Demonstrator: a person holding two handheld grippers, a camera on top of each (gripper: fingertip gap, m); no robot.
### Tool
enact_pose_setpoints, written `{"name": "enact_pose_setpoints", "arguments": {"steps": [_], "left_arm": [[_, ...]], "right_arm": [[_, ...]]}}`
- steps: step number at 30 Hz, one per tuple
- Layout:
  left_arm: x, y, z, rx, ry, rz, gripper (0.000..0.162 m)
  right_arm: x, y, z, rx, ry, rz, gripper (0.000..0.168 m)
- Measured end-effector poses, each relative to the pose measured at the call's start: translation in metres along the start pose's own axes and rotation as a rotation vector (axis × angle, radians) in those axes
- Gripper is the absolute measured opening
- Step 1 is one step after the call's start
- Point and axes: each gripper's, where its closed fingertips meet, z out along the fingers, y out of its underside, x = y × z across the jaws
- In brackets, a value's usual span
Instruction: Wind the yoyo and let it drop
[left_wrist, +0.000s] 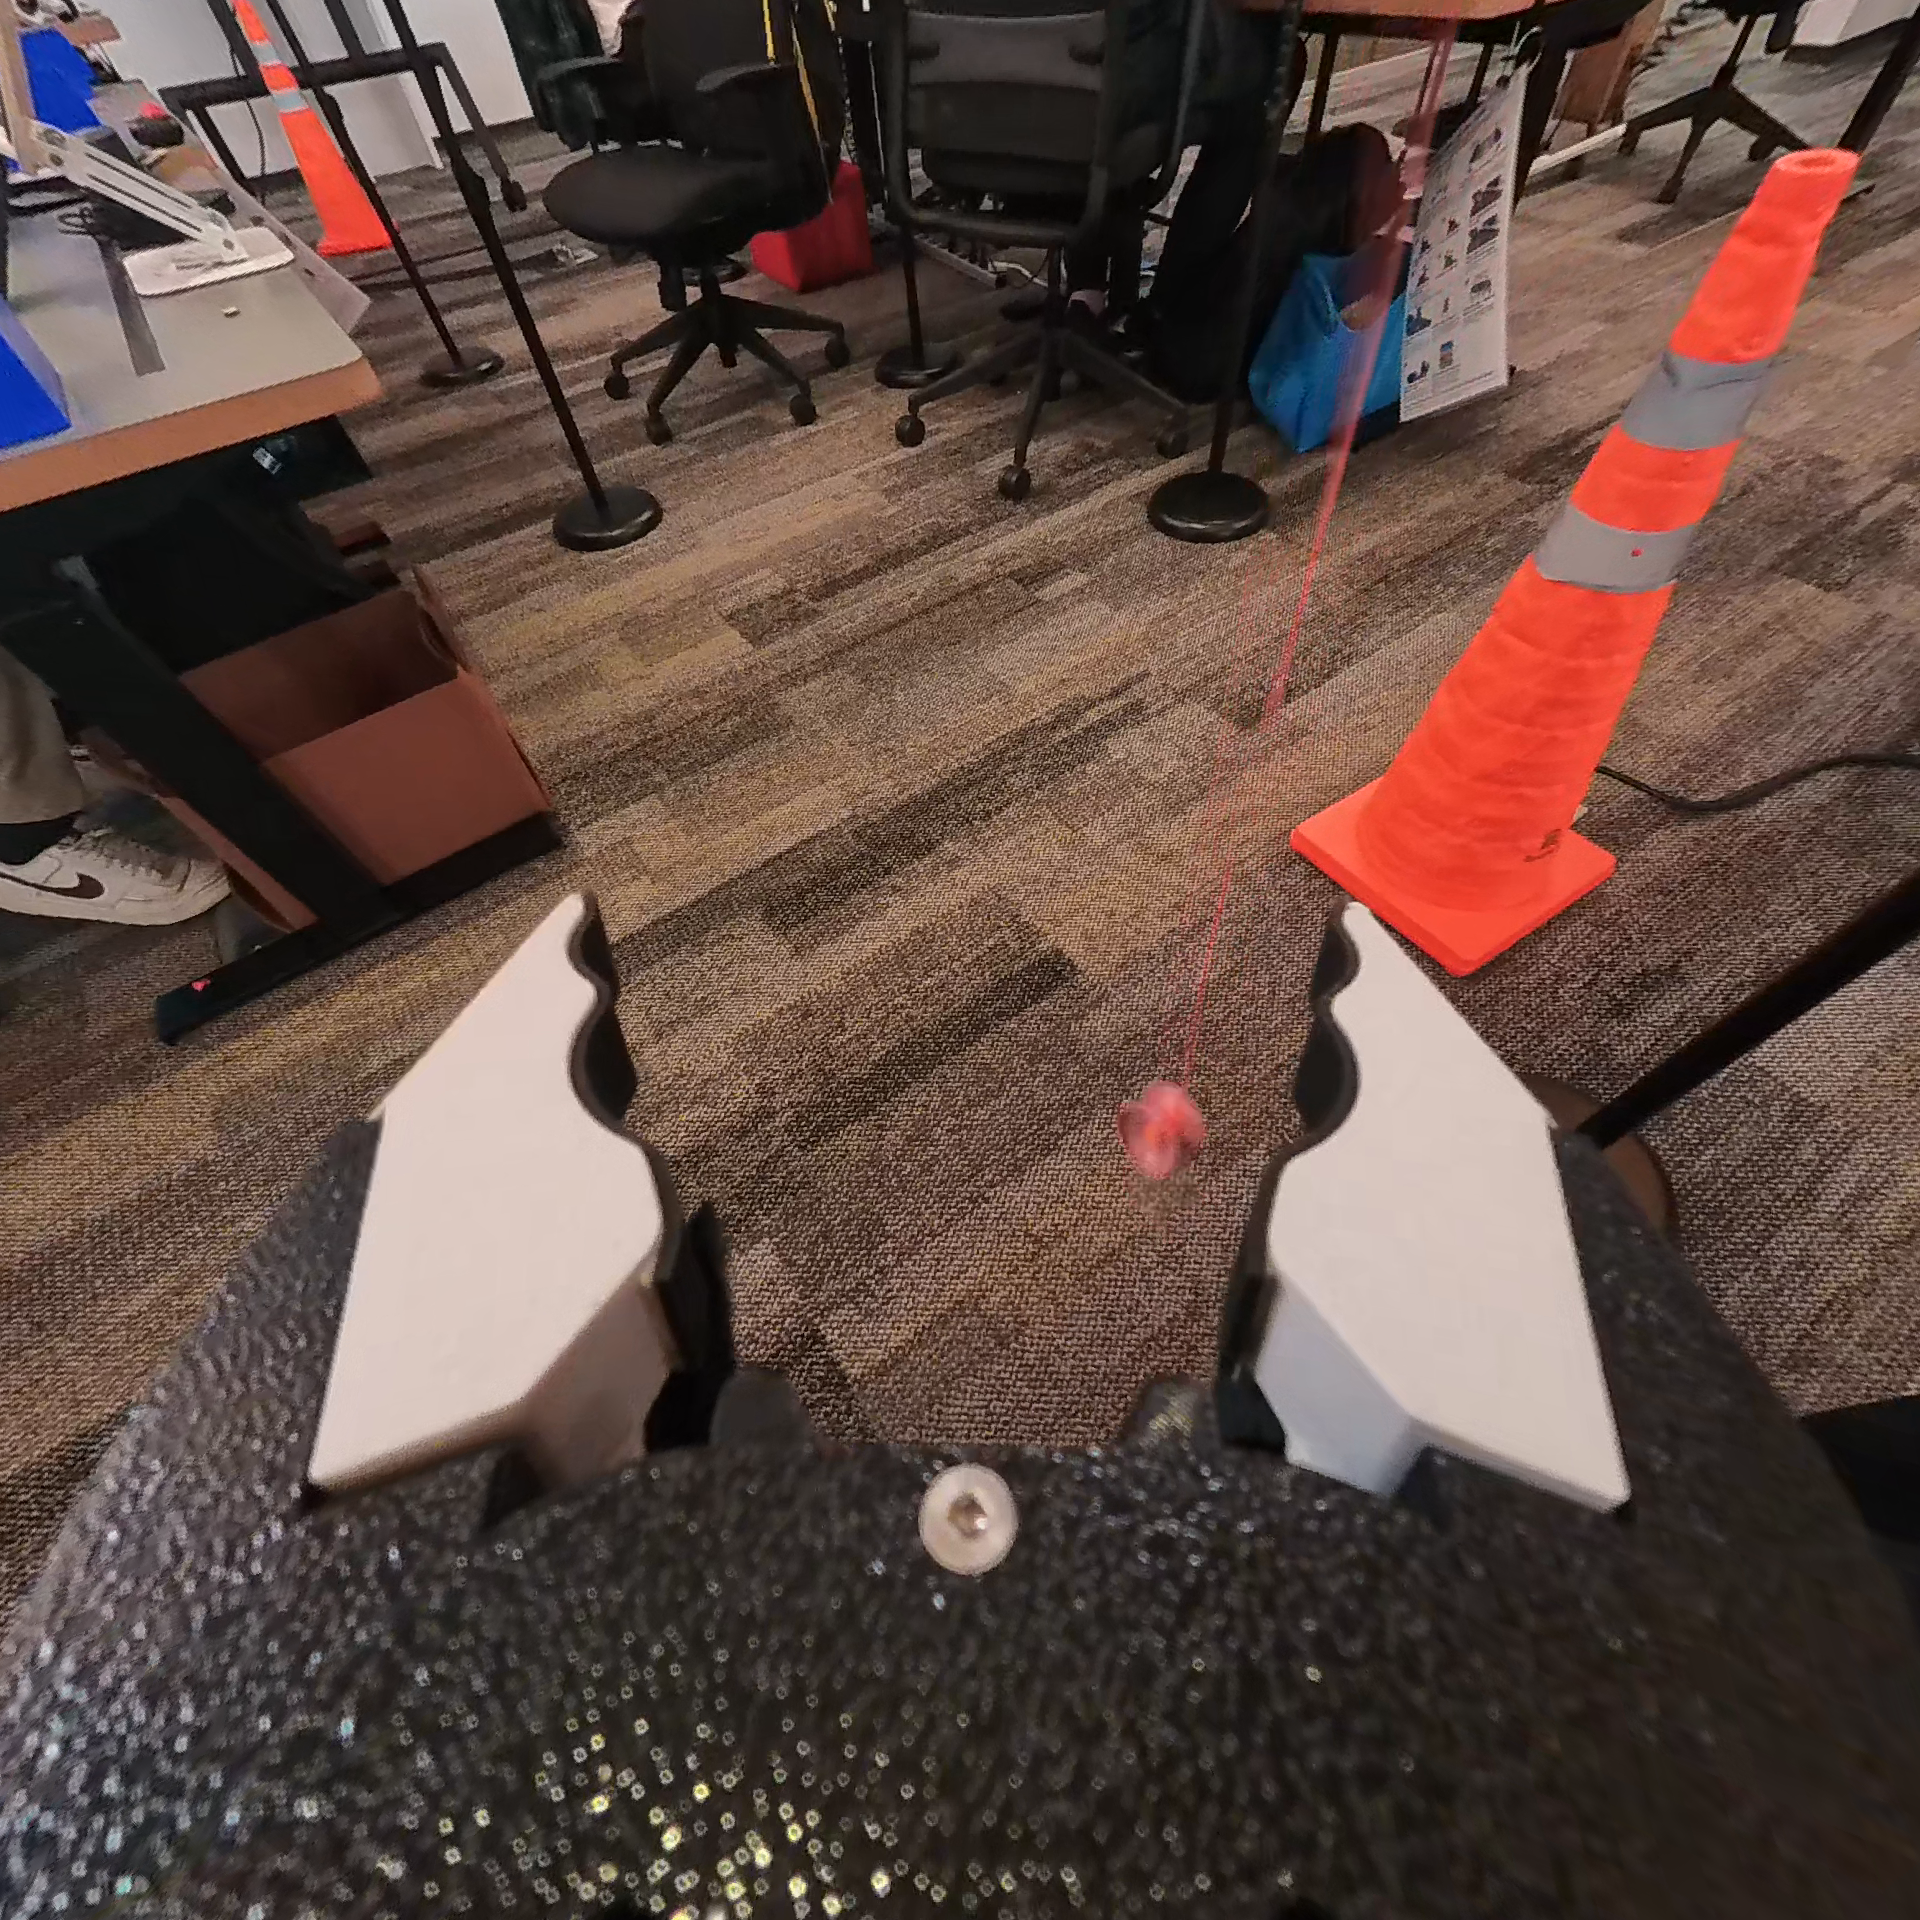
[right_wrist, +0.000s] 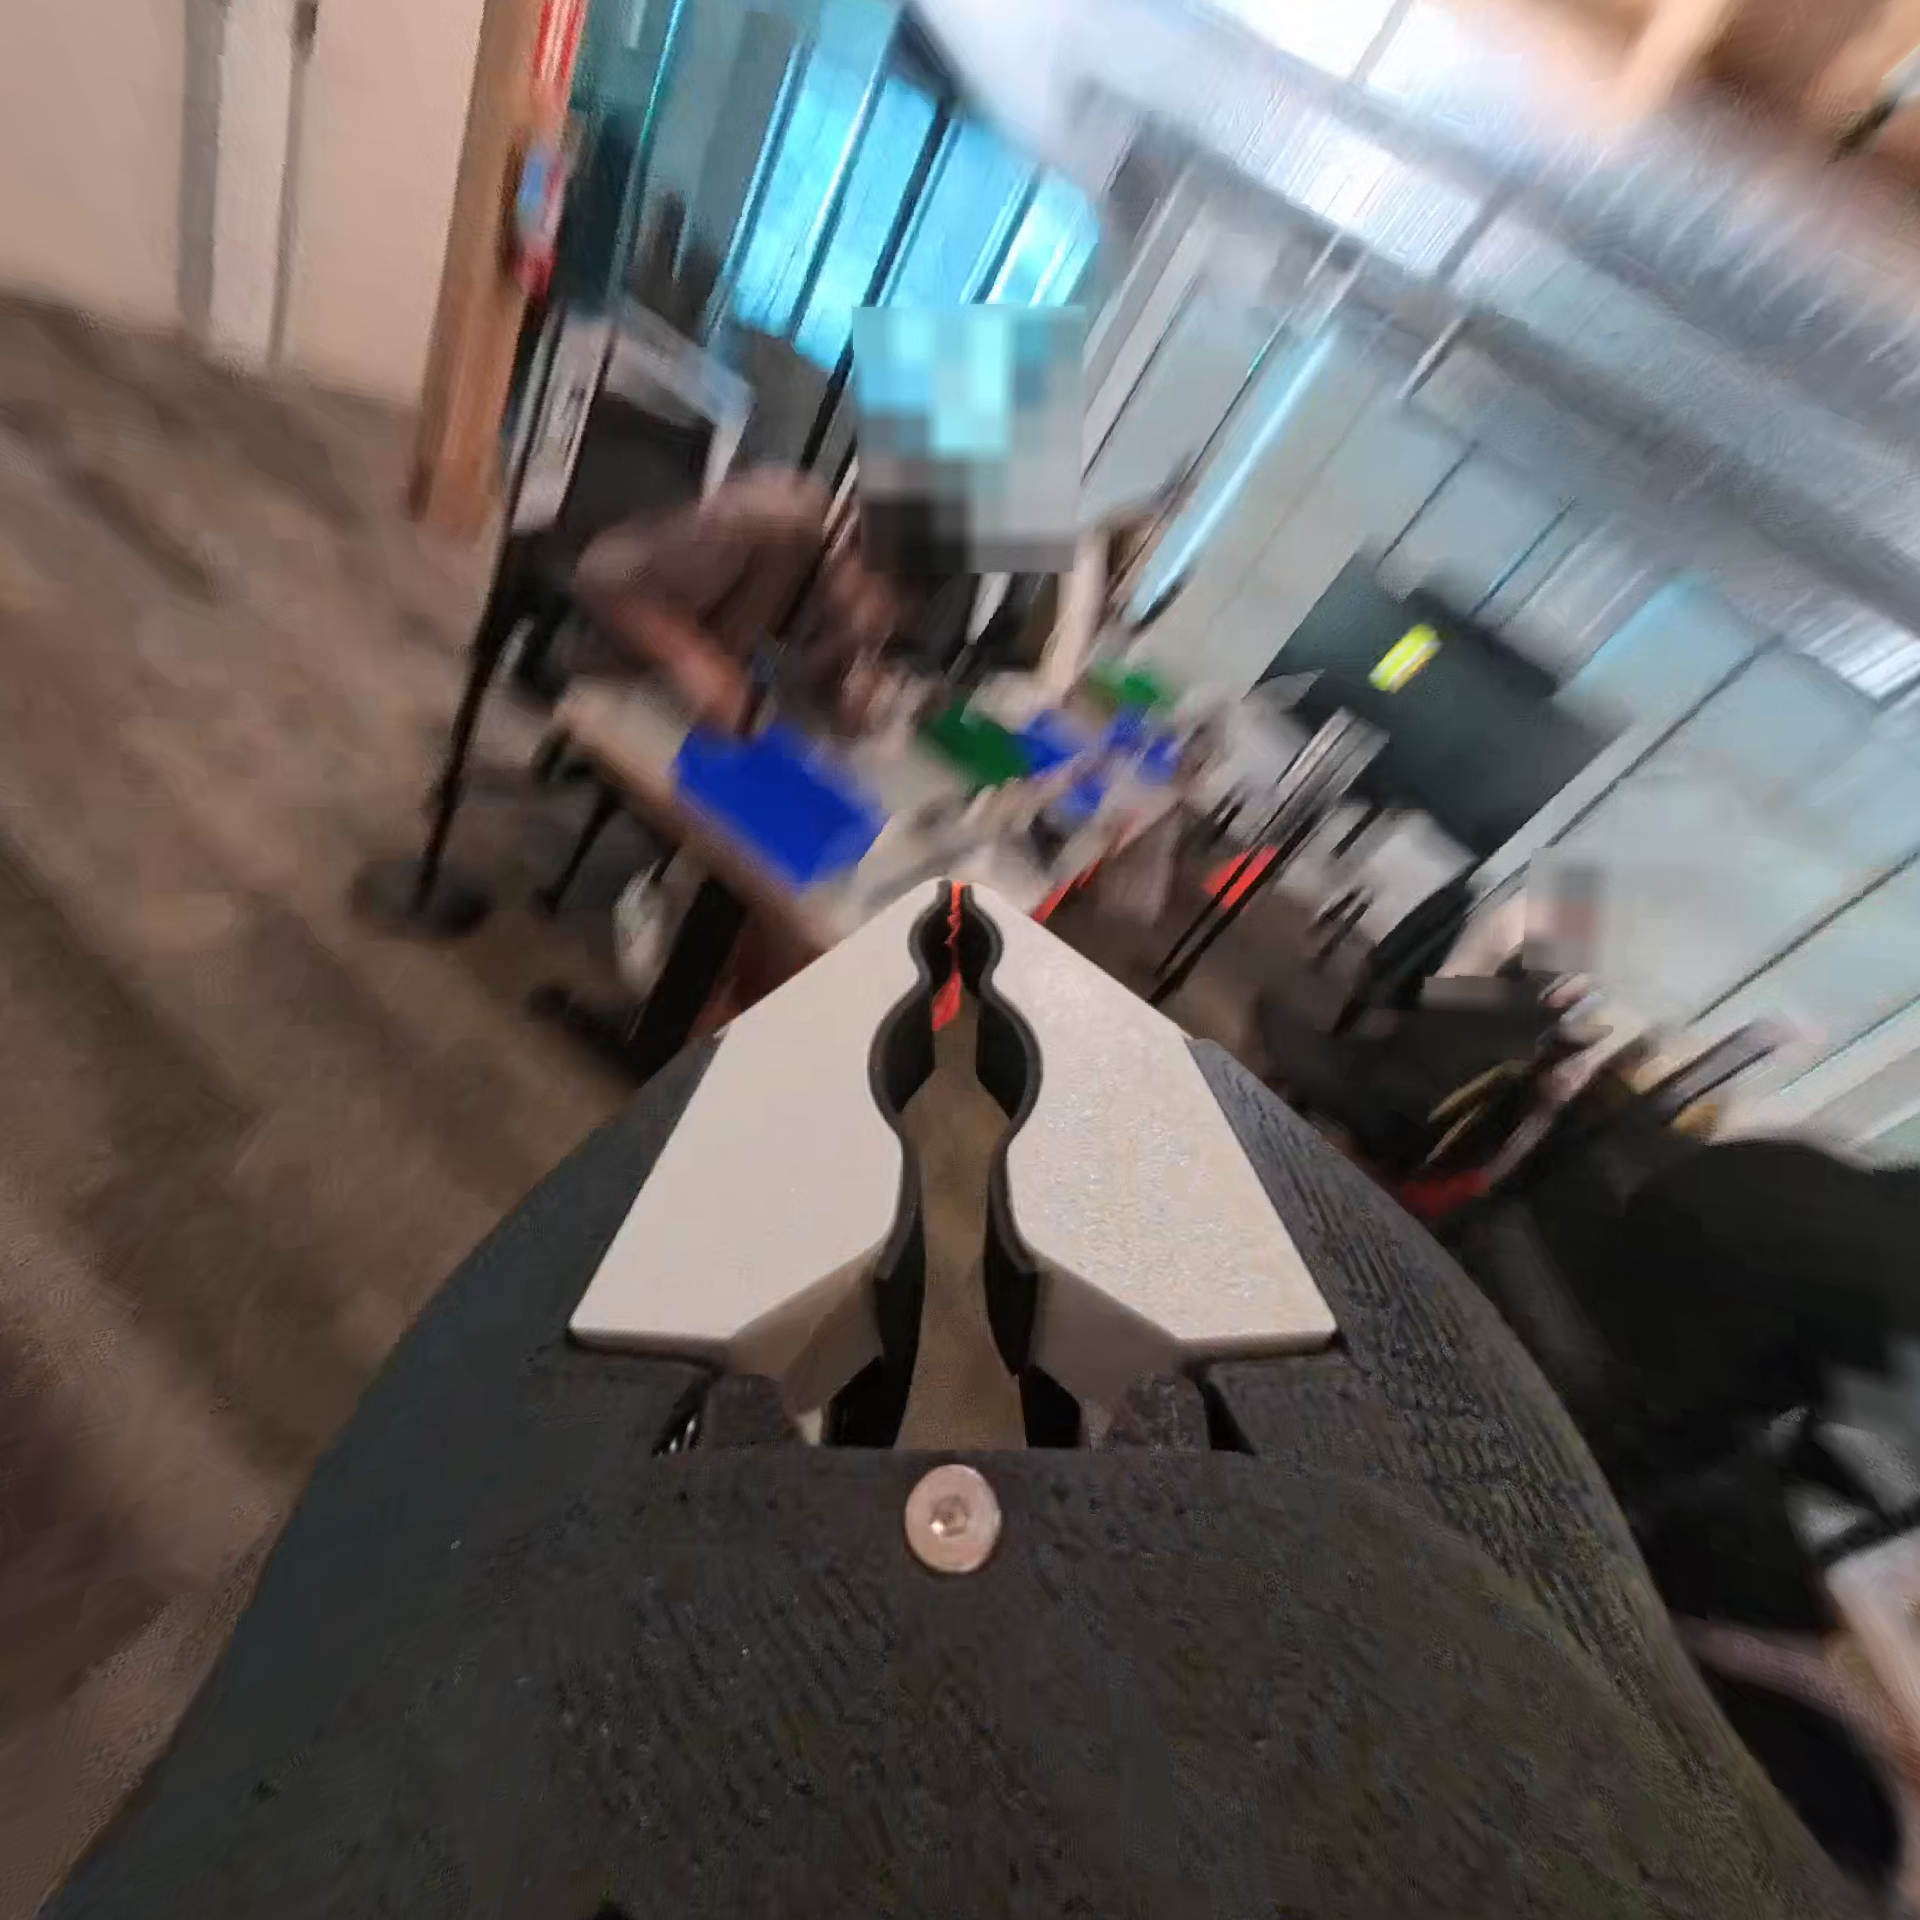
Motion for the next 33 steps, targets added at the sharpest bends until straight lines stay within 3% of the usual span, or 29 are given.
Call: {"name": "enact_pose_setpoints", "arguments": {"steps": [2,4,7,10,16,22,33], "left_arm": [[-0.001,0.000,0.000,0.001,-0.004,-0.004,0.130],[-0.002,0.000,0.000,0.000,-0.007,-0.007,0.129],[-0.003,0.000,0.001,0.003,-0.012,-0.013,0.129],[-0.004,-0.001,0.000,0.009,-0.016,-0.019,0.130],[-0.006,-0.001,-0.001,0.009,-0.019,-0.022,0.130],[-0.006,0.000,0.001,0.006,-0.023,-0.028,0.130],[-0.006,0.003,0.001,-0.015,-0.024,-0.027,0.129]], "right_arm": [[0.048,-0.095,-0.028,0.204,0.111,-0.051,0.000],[0.070,-0.156,-0.048,0.301,0.137,-0.098,0.000],[0.077,-0.194,-0.051,0.311,0.152,-0.187,0.000],[0.070,-0.194,-0.039,0.264,0.119,-0.223,0.000],[0.058,-0.139,-0.003,0.123,0.094,-0.210,0.000],[0.044,-0.066,0.007,0.006,0.078,-0.129,0.000],[-0.043,0.148,0.004,-0.365,-0.097,0.114,0.000]]}}
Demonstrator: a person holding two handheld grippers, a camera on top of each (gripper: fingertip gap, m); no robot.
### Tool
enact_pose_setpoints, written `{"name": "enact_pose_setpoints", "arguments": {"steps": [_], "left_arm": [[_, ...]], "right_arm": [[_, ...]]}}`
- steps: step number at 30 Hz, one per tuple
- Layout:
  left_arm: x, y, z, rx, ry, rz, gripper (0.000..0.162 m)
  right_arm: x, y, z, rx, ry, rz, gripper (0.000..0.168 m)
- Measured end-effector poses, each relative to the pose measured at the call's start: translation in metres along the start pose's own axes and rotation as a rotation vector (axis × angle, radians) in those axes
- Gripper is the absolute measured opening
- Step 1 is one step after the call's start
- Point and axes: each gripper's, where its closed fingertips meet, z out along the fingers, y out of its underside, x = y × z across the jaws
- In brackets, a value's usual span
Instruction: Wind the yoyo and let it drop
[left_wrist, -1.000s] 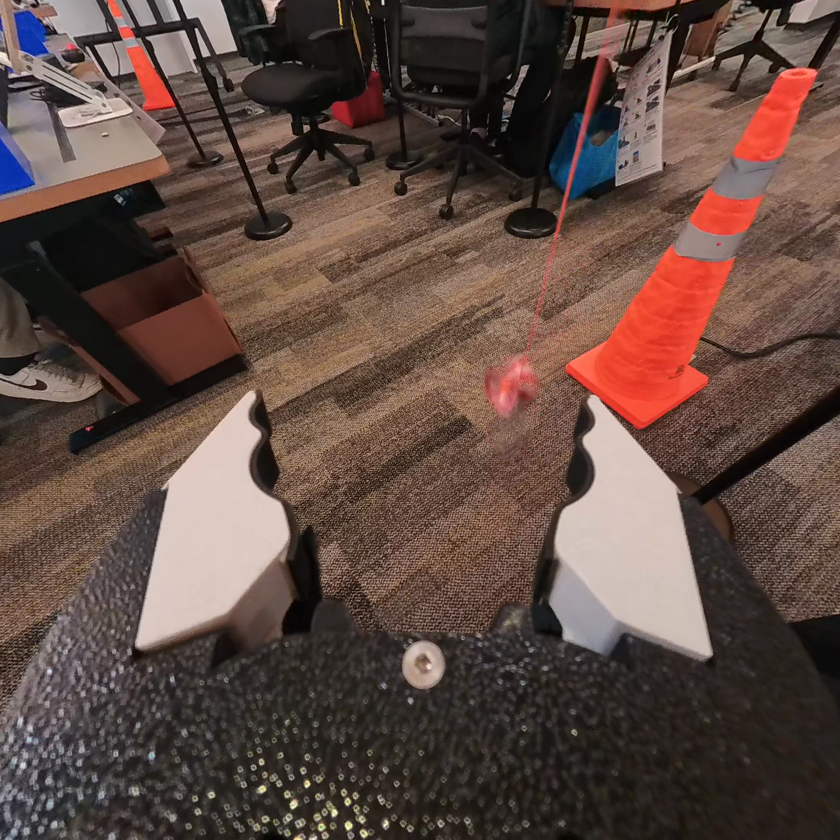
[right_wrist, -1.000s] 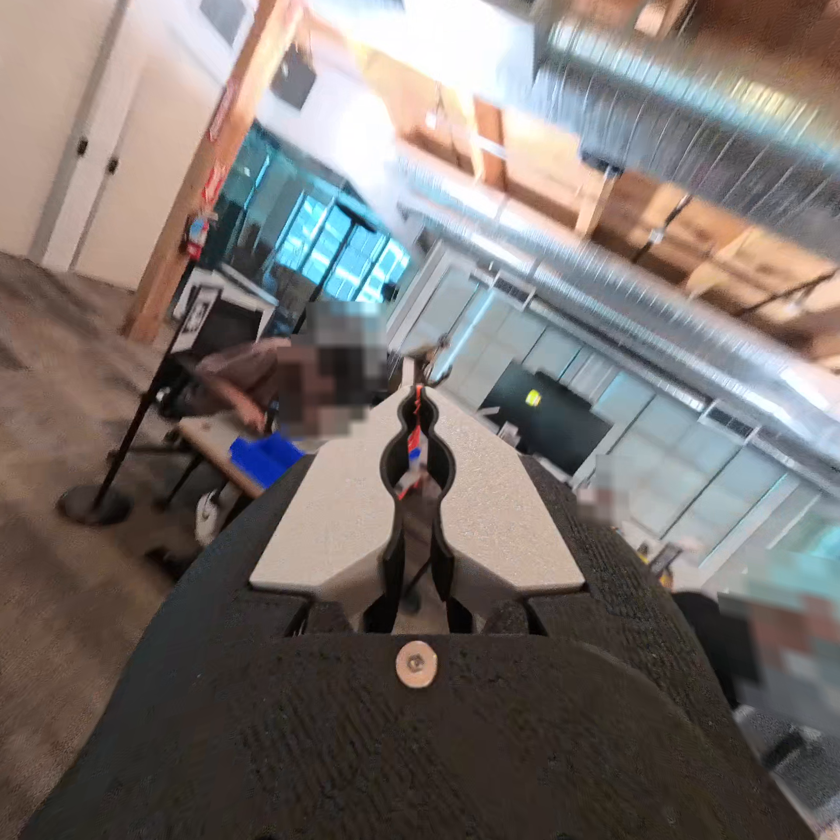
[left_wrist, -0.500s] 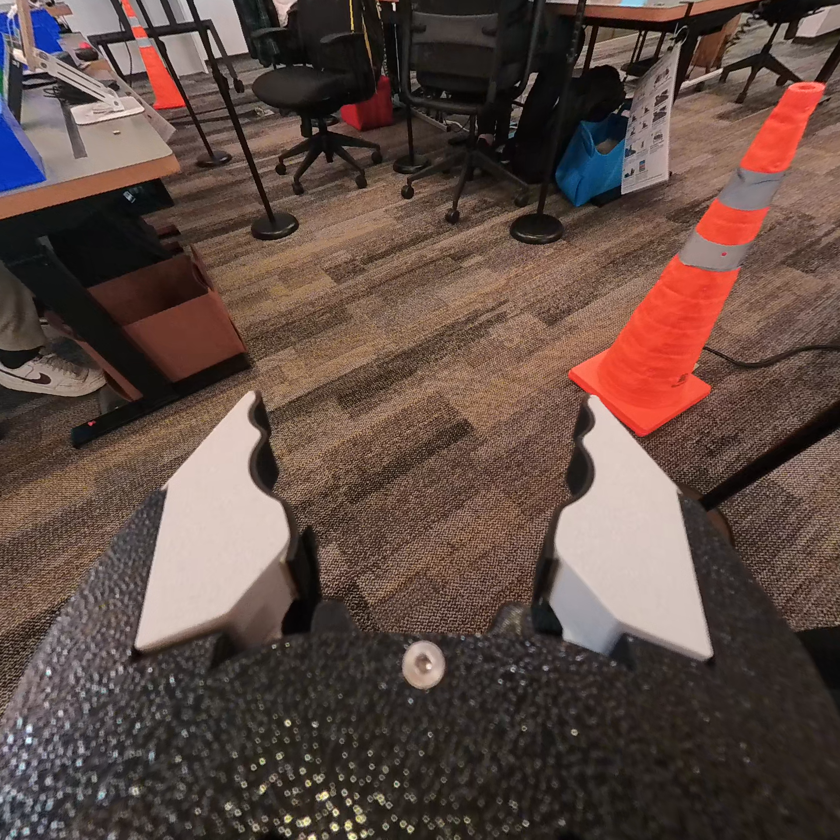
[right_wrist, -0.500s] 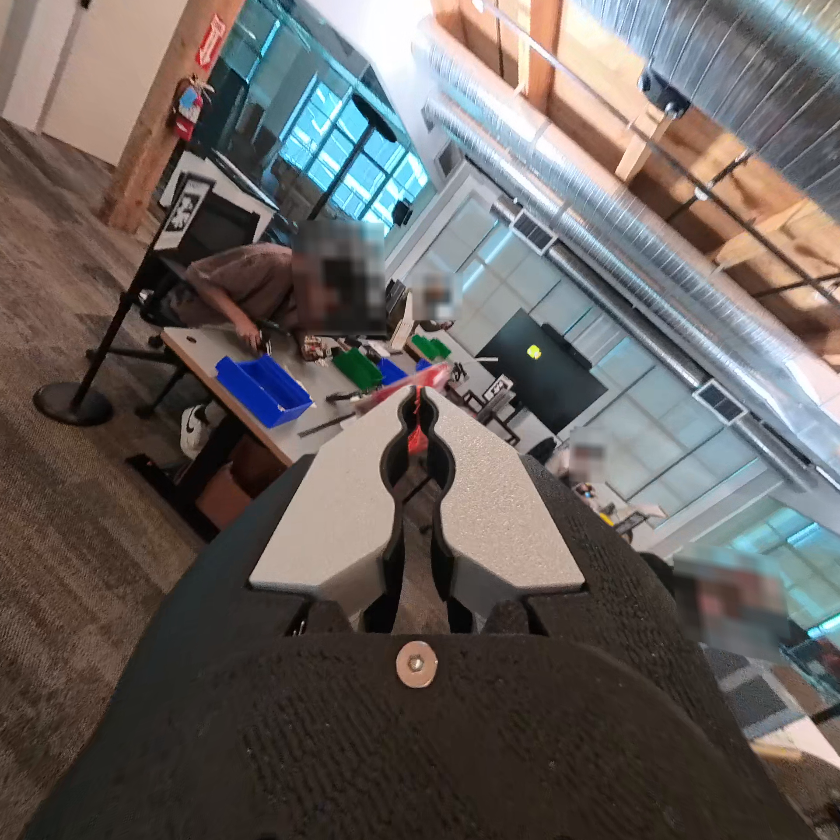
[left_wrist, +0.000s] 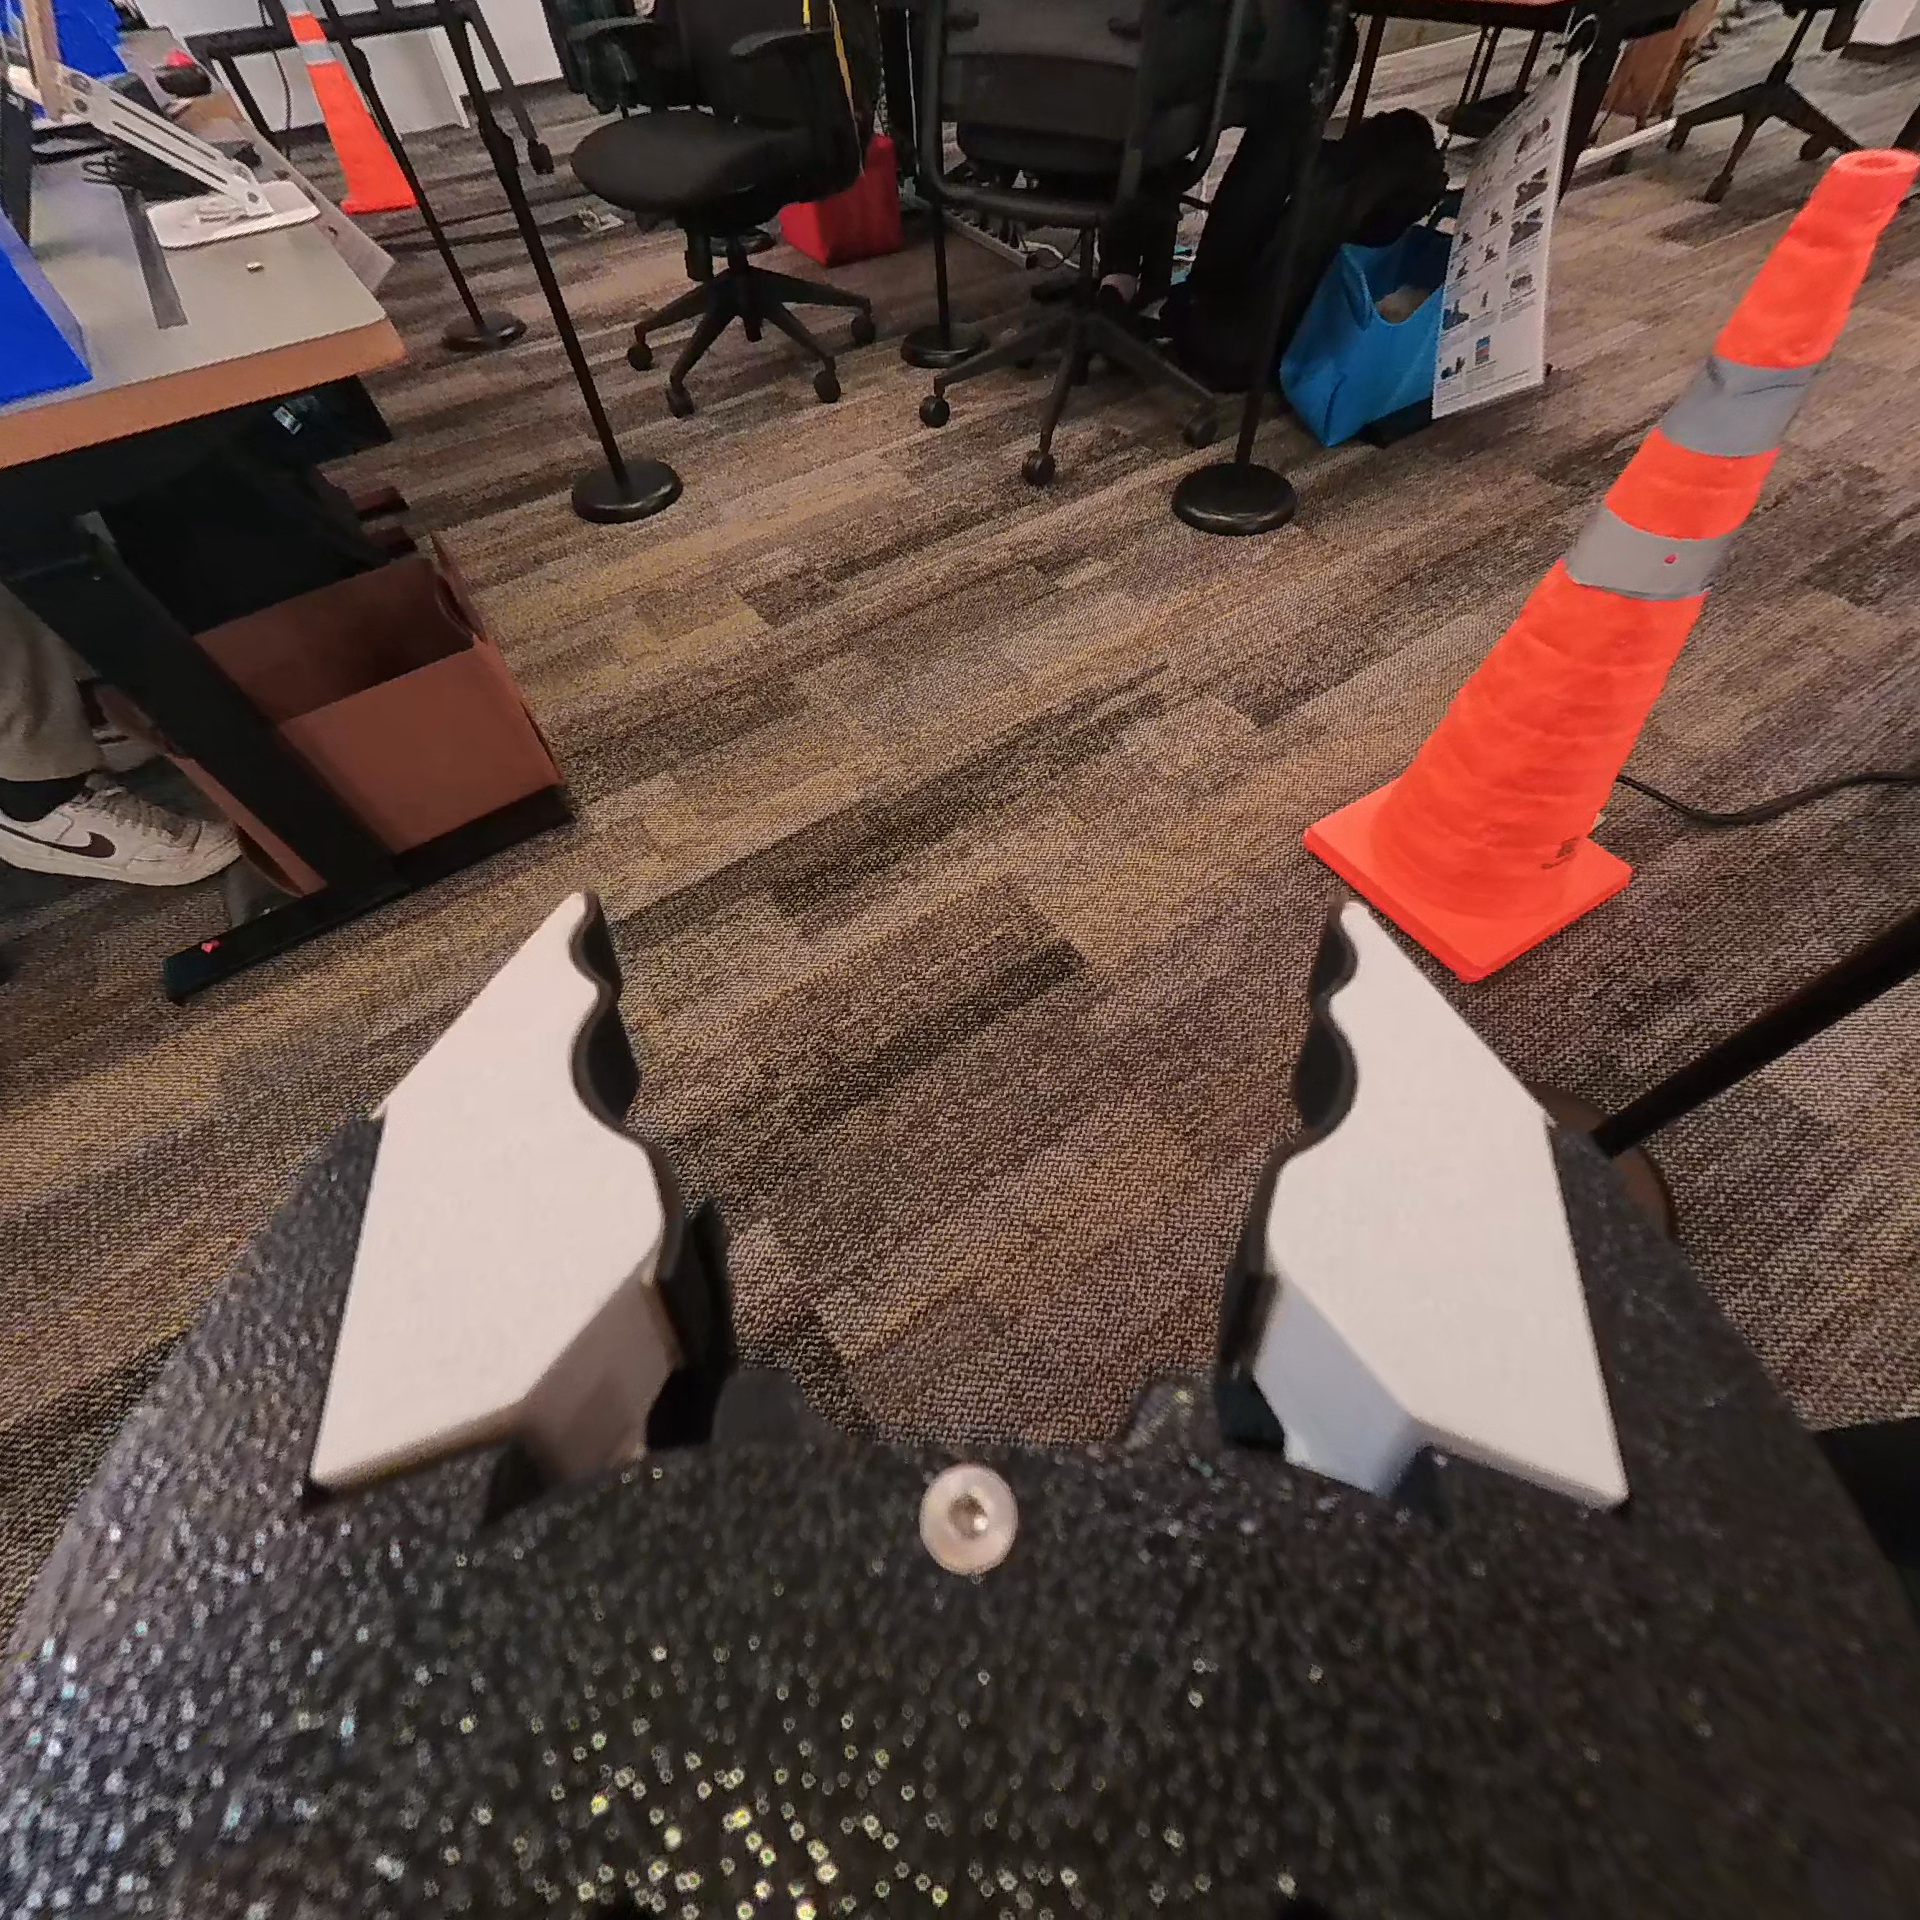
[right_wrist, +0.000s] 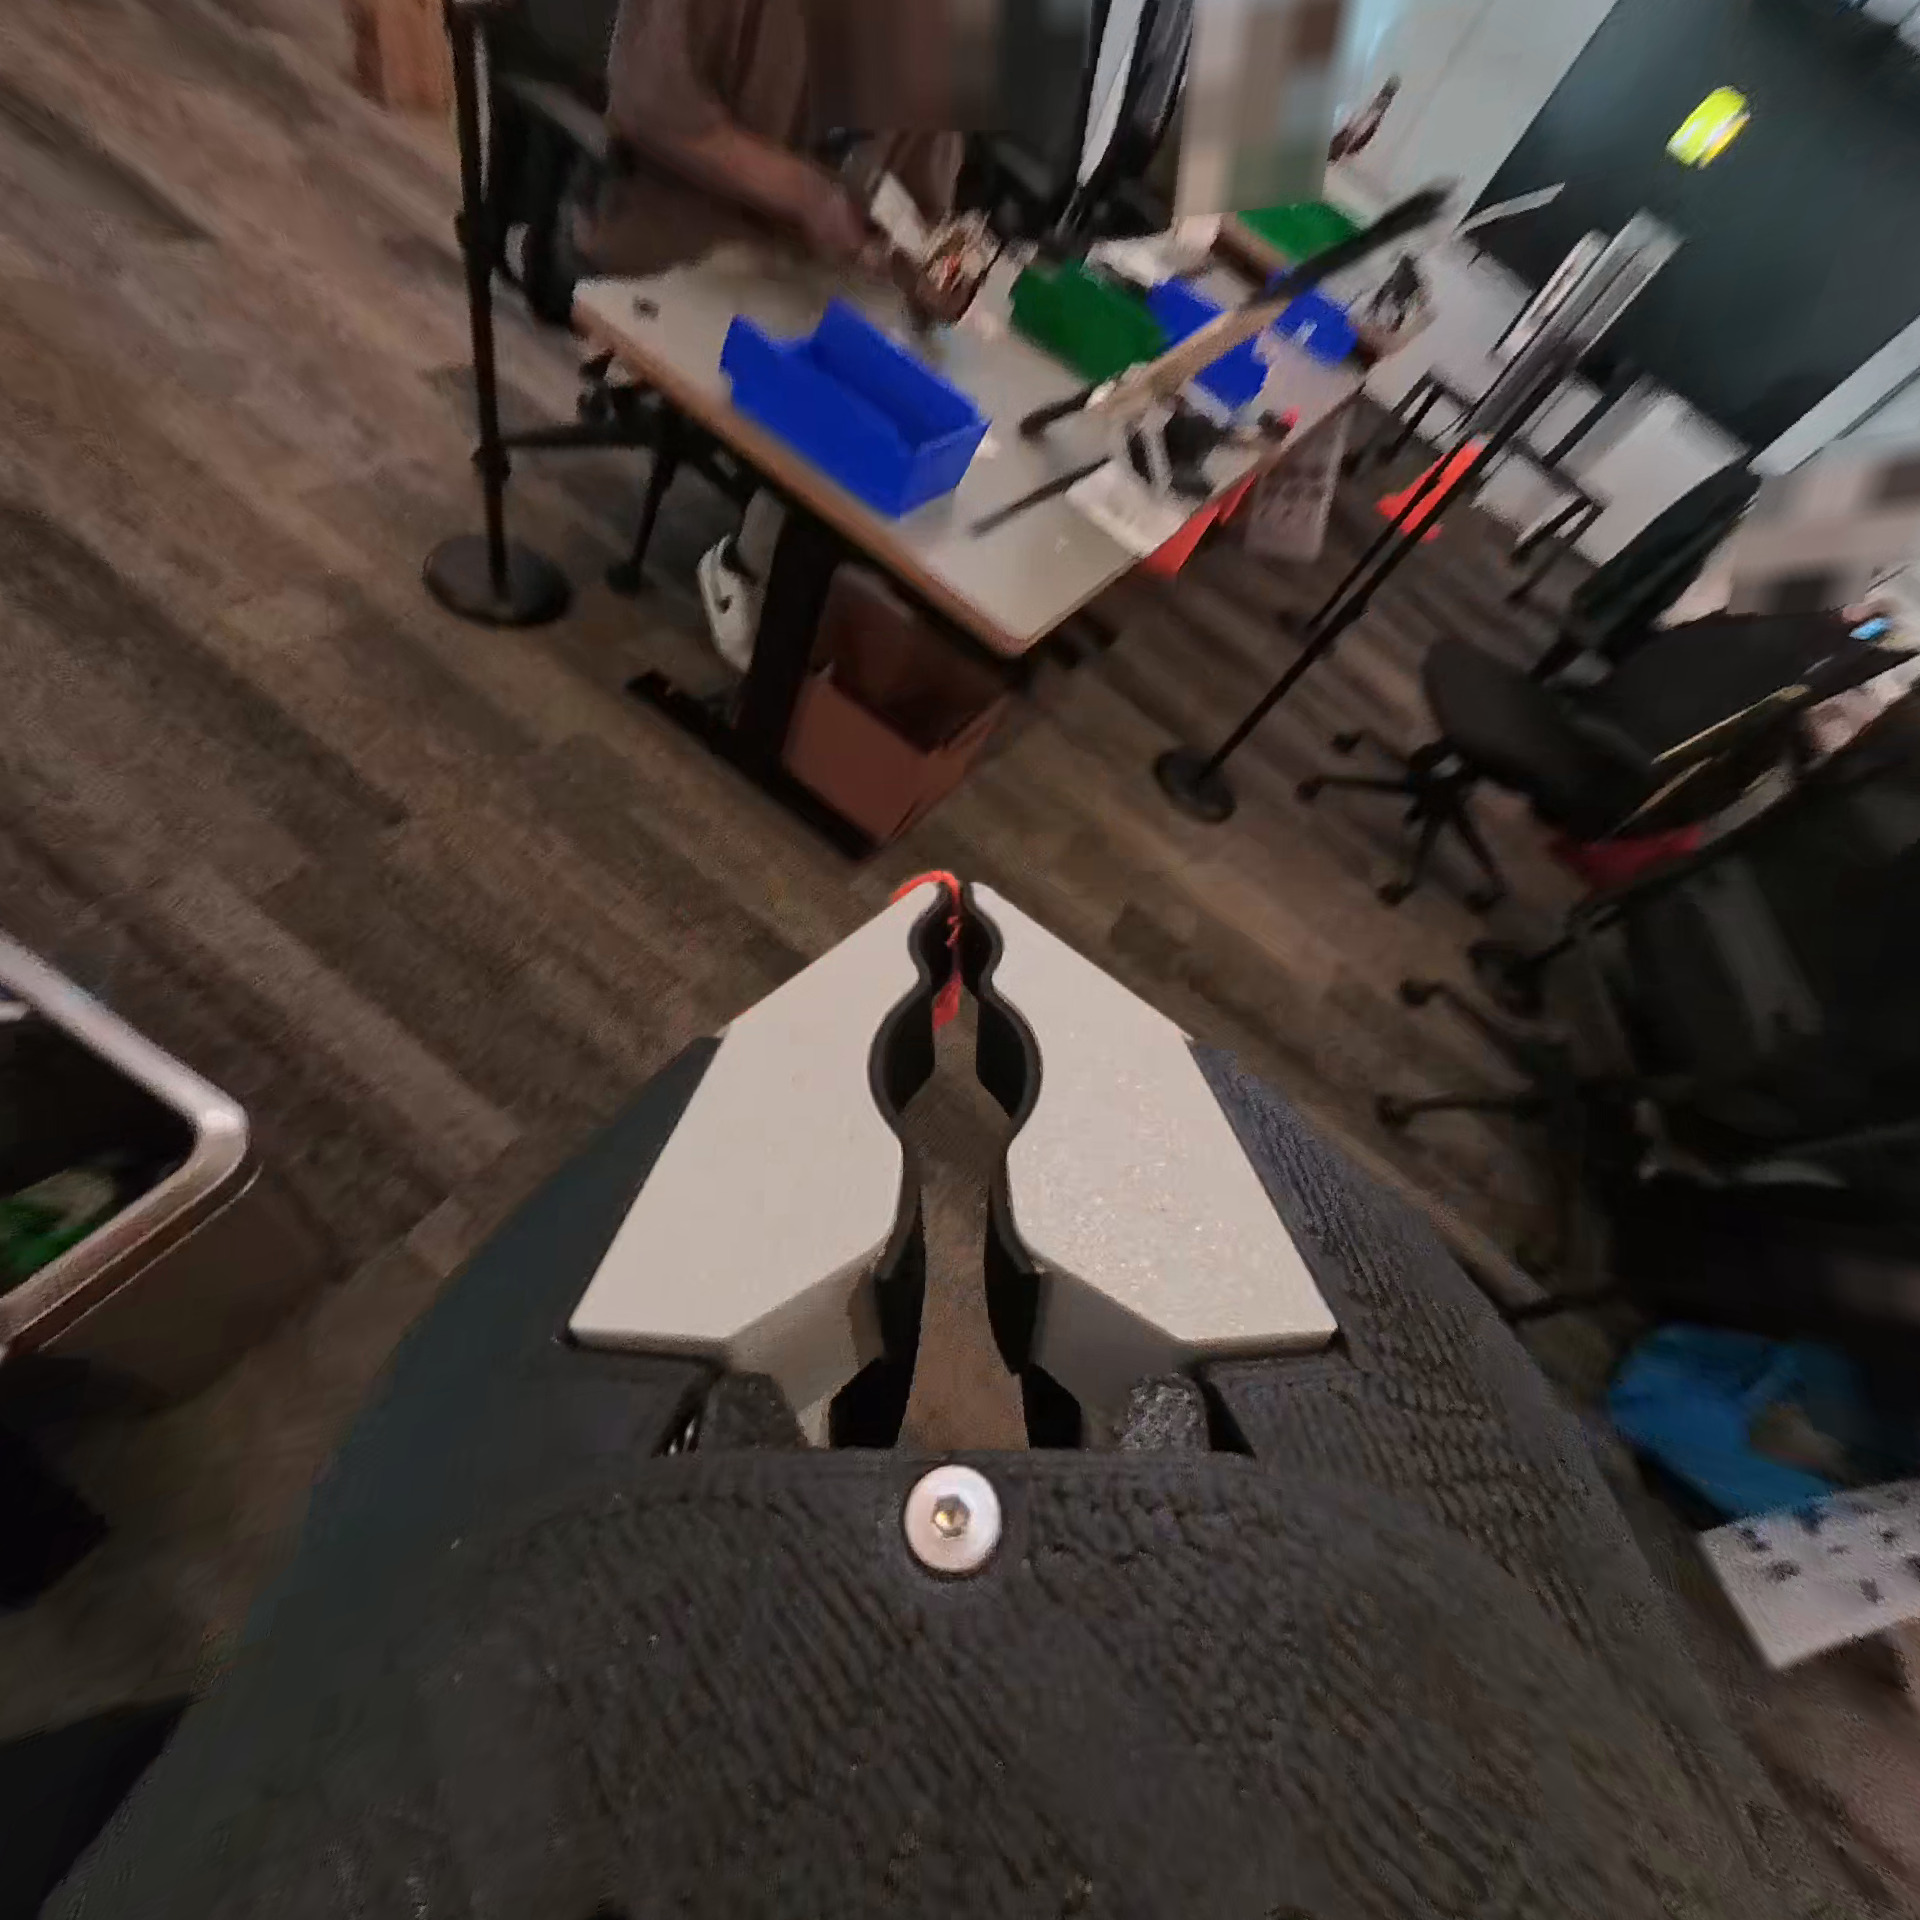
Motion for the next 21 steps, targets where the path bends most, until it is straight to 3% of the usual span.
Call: {"name": "enact_pose_setpoints", "arguments": {"steps": [6,9,11,13,15,18,21], "left_arm": [[0.000,0.001,-0.001,-0.010,0.000,0.002,0.129],[0.000,0.002,0.000,-0.013,0.000,0.000,0.128],[0.001,0.002,0.000,-0.013,0.000,0.000,0.128],[0.001,0.002,0.001,-0.014,0.000,-0.001,0.128],[0.000,0.003,0.001,-0.014,0.000,-0.002,0.128],[0.000,0.002,0.000,-0.013,-0.002,-0.003,0.128],[0.002,0.003,-0.001,-0.023,0.003,-0.002,0.128]], "right_arm": [[-0.053,0.082,0.036,-0.177,-0.158,-0.009,0.000],[-0.051,0.090,0.043,-0.209,-0.159,-0.040,0.000],[-0.039,0.077,0.043,-0.199,-0.150,-0.055,0.000],[-0.013,0.045,0.037,-0.161,-0.113,-0.103,0.000],[0.026,-0.019,0.017,-0.055,0.017,-0.167,0.000],[0.089,-0.163,-0.075,0.366,0.264,-0.154,0.000],[0.105,-0.221,-0.111,0.443,0.283,-0.204,0.000]]}}
